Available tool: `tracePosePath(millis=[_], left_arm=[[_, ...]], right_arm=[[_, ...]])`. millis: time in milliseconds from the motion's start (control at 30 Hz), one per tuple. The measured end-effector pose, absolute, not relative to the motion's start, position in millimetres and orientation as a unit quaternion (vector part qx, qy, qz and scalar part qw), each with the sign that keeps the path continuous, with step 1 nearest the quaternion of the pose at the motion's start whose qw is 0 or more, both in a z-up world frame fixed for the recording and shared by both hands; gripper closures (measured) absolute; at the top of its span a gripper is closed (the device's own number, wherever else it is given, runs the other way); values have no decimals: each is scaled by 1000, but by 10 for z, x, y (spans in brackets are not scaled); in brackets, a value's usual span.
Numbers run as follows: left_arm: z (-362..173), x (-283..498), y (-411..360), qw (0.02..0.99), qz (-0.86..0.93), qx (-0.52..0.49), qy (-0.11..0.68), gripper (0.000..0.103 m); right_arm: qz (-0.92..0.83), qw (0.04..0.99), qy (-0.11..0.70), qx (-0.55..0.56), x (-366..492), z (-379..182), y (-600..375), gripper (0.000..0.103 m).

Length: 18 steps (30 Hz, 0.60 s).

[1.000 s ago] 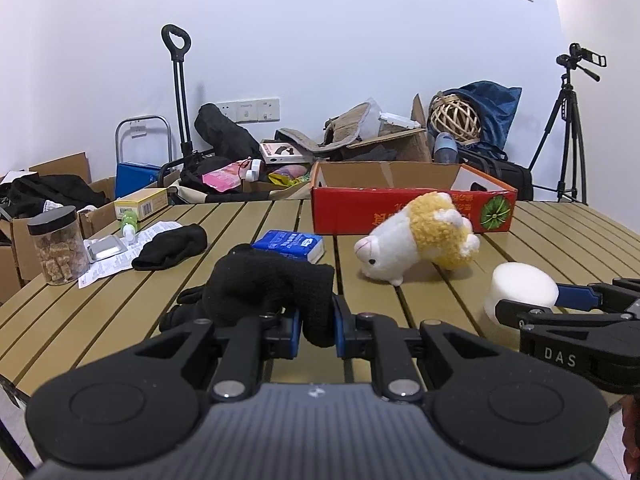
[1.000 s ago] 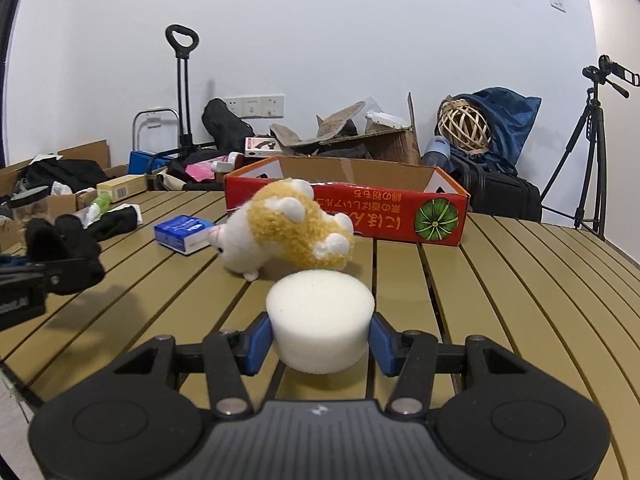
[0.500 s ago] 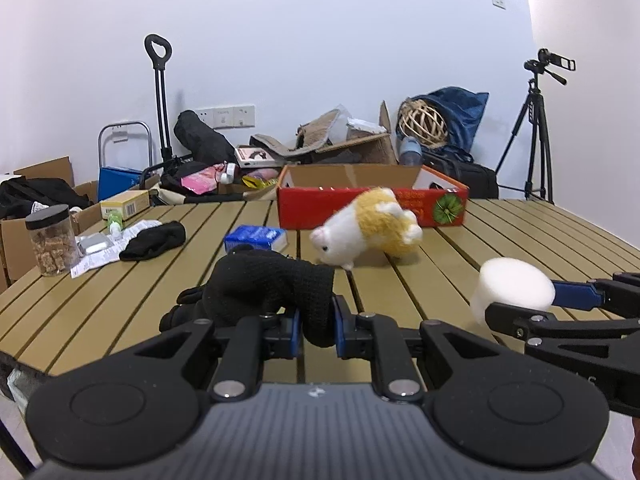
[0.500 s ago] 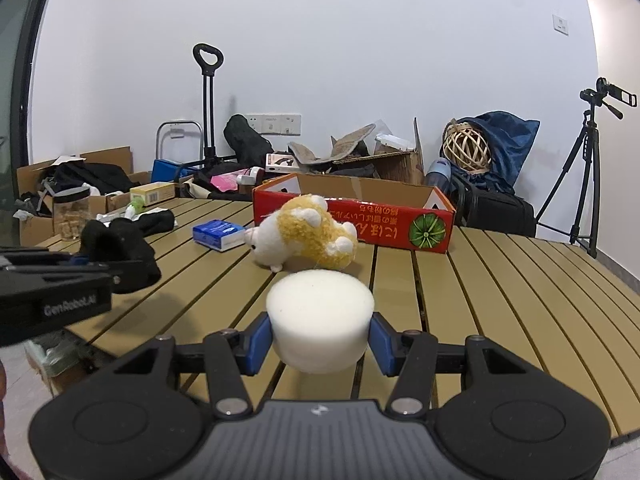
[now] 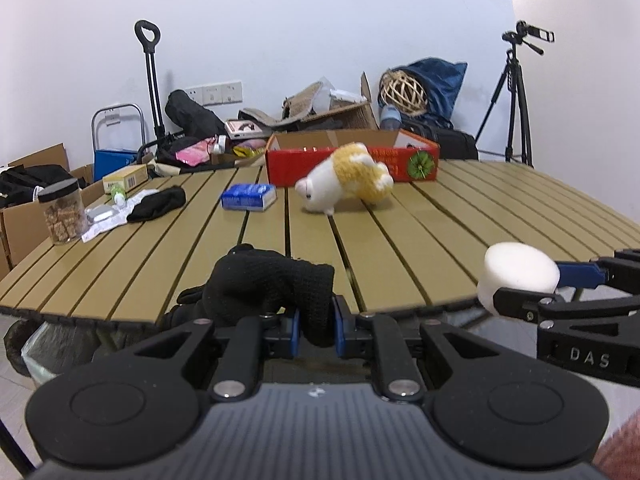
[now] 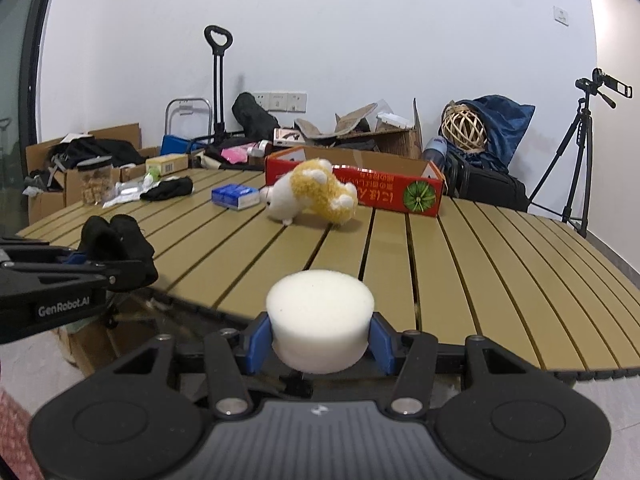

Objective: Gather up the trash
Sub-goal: 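Carry the black glove and white foam round down over the black trash bin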

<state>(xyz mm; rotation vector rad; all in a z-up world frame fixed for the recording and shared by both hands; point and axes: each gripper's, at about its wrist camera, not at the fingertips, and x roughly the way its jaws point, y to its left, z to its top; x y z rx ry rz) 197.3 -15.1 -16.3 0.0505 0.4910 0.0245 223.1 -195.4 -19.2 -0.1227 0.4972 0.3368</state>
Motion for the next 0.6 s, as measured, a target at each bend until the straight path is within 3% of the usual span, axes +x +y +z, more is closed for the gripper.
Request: tracePosePath(millis=[600], left_arm=[[-590,1556,-158,945,2,42,325,86]], right_arm=[[167,917,353,-84,1808,-691,-1936,52]])
